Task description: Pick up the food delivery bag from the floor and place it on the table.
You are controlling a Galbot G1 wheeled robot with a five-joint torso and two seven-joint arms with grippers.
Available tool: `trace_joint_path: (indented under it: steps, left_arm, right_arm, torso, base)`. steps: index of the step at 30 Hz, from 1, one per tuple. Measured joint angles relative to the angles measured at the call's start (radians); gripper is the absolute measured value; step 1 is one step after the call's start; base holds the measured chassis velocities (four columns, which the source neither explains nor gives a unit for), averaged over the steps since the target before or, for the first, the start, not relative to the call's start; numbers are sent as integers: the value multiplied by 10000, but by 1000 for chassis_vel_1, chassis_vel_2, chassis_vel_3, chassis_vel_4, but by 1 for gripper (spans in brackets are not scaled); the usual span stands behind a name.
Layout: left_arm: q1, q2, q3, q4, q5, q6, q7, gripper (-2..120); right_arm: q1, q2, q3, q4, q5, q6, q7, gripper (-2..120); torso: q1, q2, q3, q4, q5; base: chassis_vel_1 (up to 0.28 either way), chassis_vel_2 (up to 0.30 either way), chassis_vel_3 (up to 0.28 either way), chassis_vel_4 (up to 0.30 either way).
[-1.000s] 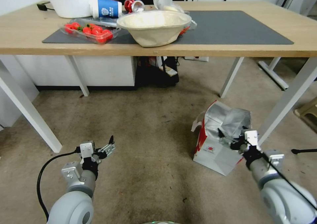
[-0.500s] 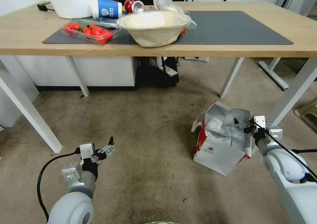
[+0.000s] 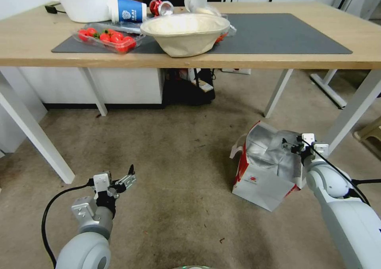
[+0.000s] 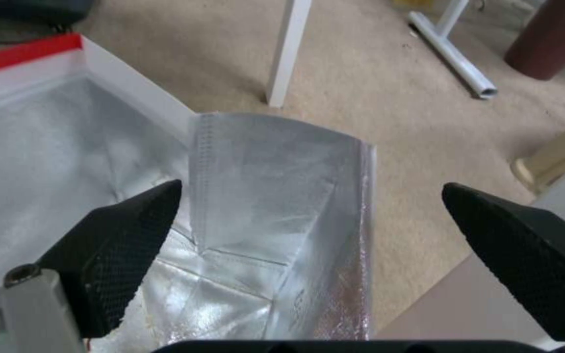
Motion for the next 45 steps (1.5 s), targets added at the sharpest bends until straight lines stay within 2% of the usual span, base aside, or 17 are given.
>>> trace_joint_path:
  steps: [17,29,31,34,35,38,39,43,45]
  left_arm:
    - [169,-62,-32,-157,117,-20,12,100]
    - [200,-86,-95,-174,122,-19,3,100]
    - [197,-92,-95,-163,122,-19,0,100]
    - [162,-93,-95,-91,120,-42,-6,100]
    - [162,-93,-95,-91,120,-42,-6,100]
    - [110,-90,-94,-18,107,-48,-11,100]
    - [110,-90,-94,-18,107,-48,-11,100]
    - [52,-89,-65,70,88,-48,-13,100]
    - [45,-89,-60,82,85,-48,-14,100]
  right_arm:
    - [901,2,-541,-1248,255,-258,203,100]
    - [1972,270,-1025,-2311,432,-712,219,100]
    - [2055,339,-1056,-2414,368,-777,278,96]
    - [2138,445,-1090,-2591,205,-848,362,85]
    - [2138,445,-1090,-2591,205,-848,362,85]
    - [2206,506,-1101,-2725,102,-869,411,70]
    - [2206,506,-1101,-2725,102,-869,411,70]
    - [2280,539,-1140,-2769,80,-945,486,52]
    - [2290,544,-1144,-2779,78,-950,492,48]
  torso:
    - [1,4,-1,0,0]
    - [1,5,0,1,0]
    - [1,5,0,2,0]
    - [2,6,0,0,0]
    - [2,6,0,0,0]
    - [2,6,0,0,-1]
    - [2,6,0,0,-1]
    - [1,6,0,0,0]
    - [1,6,0,0,0]
  base:
    - [0,0,0,0]
    - [0,0,0,0]
    - [0,0,0,0]
    - [0,0,0,0]
    - [0,0,0,0]
    - [0,0,0,0]
    - [0,0,0,0]
    - [0,0,0,0]
    - [0,0,0,0]
